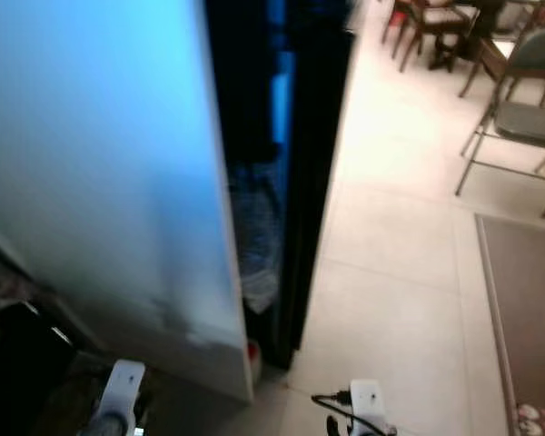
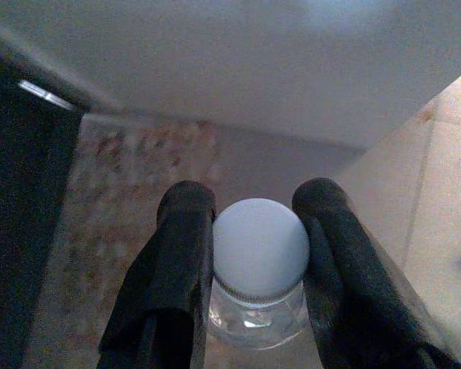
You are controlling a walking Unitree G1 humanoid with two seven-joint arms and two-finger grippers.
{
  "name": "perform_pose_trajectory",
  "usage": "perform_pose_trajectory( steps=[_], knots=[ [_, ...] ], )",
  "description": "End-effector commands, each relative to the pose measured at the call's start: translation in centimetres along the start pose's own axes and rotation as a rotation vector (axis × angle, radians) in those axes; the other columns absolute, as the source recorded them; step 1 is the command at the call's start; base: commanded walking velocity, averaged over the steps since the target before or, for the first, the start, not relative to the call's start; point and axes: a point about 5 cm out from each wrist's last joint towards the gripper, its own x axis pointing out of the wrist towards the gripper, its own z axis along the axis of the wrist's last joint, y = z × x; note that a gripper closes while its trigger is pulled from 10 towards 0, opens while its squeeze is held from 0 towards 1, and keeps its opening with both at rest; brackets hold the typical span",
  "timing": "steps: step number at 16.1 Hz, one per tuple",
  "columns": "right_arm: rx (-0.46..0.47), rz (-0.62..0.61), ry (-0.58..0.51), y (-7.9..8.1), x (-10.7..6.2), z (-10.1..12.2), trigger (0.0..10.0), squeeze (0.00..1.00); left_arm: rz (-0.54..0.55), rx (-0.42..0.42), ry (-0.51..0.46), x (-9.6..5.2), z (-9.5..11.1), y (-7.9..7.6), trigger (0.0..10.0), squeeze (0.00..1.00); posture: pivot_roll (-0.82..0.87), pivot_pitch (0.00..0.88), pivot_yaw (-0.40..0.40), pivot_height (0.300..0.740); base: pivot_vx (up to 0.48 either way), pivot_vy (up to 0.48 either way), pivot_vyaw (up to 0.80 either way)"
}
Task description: Restocking fridge
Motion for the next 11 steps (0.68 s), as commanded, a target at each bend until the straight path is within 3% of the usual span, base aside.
perform_pose_trajectory(
  steps=[1,5,11],
  knots=[
    [0.005,0.009,0.013,0.47,-0.02,-0.47,10.0,0.00,0.010,0.000,0.007,0.09,0.15,0.37,10.0,0.00,0.01,0.000,0.034,0.740,0.000,0.386,-0.56],
    [0.024,0.000,-0.008,0.42,-0.02,-0.29,10.0,0.00,0.014,-0.012,0.005,0.11,0.23,0.39,10.0,0.00,0.01,0.000,0.033,0.740,0.000,0.380,0.00],
    [0.016,-0.006,-0.007,0.37,-0.01,-0.24,10.0,0.00,0.000,-0.023,-0.010,0.10,0.35,0.26,10.0,0.00,0.02,0.000,0.032,0.740,0.000,0.000,0.00]
  ],
)
